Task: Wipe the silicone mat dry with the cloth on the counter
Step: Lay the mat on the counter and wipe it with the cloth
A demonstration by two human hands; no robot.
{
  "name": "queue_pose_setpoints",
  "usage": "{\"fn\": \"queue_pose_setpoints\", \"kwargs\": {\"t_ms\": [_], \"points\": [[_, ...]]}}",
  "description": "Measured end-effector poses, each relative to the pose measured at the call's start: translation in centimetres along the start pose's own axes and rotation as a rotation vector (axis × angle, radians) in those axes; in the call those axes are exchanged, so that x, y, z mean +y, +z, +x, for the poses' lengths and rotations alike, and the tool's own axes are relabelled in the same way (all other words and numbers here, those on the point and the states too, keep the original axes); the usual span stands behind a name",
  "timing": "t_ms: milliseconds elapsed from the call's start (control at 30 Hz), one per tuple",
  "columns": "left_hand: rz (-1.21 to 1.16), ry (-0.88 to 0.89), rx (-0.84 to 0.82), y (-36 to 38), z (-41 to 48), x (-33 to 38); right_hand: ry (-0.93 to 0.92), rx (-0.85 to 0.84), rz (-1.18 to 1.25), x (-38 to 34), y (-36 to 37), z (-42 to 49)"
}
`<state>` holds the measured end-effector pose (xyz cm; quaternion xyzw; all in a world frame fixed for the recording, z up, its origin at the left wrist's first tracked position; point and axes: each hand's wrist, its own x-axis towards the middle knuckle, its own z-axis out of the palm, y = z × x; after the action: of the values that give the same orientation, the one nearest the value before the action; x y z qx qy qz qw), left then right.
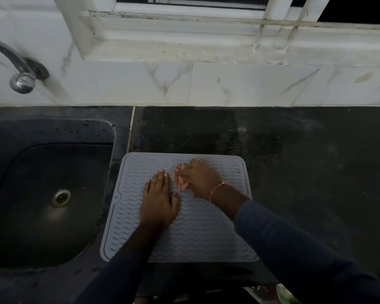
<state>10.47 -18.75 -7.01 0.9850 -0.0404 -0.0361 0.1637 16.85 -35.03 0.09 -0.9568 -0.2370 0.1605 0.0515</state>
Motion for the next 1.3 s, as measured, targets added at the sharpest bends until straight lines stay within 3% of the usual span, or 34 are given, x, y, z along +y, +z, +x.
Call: {"fn": "queue_pose_setpoints", "kwargs": {"t_ms": [167, 300, 433, 533, 700, 867, 933, 1033, 1133, 1300], "points": [[-0.030, 0.048, -0.003, -0.3, -0.1, -0.1, 0.072, 0.106, -0.026, 7.1, -0.2, -4.9], [-0.016, 0.039, -0.003, -0.3, -0.1, -0.1, 0.373, 0.064, 0.014, 9.4, -2.9, -4.1], [0.007, 0.033, -0.014, -0.1, -0.1, 0.0, 0.175, 0.283, 0.170, 3.0, -3.7, 0.2], [0.028, 0.030, -0.014, 0.0, 0.0, 0.1, 0.155, 0.193, 0.117, -1.9, -1.0, 2.6], [0.022, 0.028, -0.027, 0.2, 0.0, -0.2, 0.134, 0.143, -0.061, 6.0, -0.3, 0.3], [0.012, 0.020, 0.005, -0.1, 0.0, 0.1, 0.422, 0.093, -0.161, 13.3, -3.0, -2.4], [0.019, 0.014, -0.003, 0.1, -0.1, 0.2, 0.445, 0.137, -0.035, 12.0, -4.4, -1.6], [0.015, 0.005, 0.012, 0.3, 0.0, 0.2, 0.265, 0.277, 0.170, 7.7, -4.9, 0.4], [0.022, 0.001, 0.001, 0.2, 0.0, 0.2, 0.104, 0.219, 0.068, 2.2, -3.2, 3.3], [0.009, -0.003, -0.015, -0.3, 0.0, 0.4, 0.158, 0.136, -0.069, 2.8, -1.4, 3.7]]}}
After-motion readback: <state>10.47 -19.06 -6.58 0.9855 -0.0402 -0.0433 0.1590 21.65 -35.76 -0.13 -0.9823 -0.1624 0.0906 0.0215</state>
